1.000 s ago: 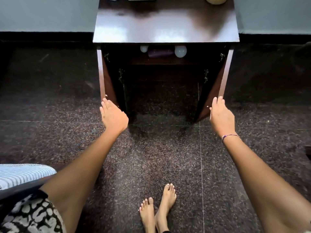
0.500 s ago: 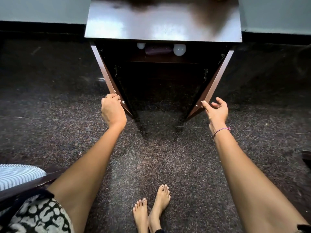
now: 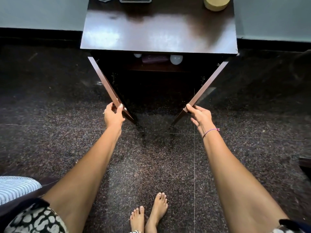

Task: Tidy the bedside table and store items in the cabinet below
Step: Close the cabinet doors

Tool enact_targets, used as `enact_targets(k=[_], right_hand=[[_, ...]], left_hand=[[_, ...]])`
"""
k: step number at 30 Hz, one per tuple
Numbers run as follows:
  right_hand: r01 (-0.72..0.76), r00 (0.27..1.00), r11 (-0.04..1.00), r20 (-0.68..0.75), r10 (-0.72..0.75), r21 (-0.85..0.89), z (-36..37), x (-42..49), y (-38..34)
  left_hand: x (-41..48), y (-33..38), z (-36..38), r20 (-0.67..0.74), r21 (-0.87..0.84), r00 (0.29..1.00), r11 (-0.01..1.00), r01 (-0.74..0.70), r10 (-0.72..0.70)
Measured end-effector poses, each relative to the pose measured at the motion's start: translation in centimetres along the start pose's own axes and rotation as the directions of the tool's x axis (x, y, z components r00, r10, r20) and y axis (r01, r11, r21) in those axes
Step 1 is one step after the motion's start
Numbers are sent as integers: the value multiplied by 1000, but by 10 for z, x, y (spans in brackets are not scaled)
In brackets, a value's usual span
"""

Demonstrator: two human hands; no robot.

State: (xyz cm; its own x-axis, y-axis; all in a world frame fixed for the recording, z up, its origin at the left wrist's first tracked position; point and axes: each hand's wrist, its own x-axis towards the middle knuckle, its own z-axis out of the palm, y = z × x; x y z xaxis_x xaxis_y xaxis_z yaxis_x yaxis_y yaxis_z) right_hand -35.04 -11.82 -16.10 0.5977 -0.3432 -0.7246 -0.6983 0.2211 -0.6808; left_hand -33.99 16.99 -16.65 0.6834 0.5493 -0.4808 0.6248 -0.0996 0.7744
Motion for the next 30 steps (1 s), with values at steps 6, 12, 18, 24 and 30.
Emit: enact_targets(k=[6,12,18,24,30], right_hand=[[-62,997,997,56,58,55,8,5,-4],[-91,983,996,162,89,4,27,19,-14],[-17,951,992,304,55,-128,47,36,-25],[385,917,612,364,-165,-691,63,56,-35],[407,913,595,299,-276,-693,76,84,-53]], left_hand=[[10,17,26,167,24,984,998,61,-64],[15,40,60,344,-10,927,987,162,-149],[26,56,85,378,339,918,941,-16,-121],[43,63,97,397,626,918,727,-282,14],[74,65,95,555,536,812,670,-514,179]])
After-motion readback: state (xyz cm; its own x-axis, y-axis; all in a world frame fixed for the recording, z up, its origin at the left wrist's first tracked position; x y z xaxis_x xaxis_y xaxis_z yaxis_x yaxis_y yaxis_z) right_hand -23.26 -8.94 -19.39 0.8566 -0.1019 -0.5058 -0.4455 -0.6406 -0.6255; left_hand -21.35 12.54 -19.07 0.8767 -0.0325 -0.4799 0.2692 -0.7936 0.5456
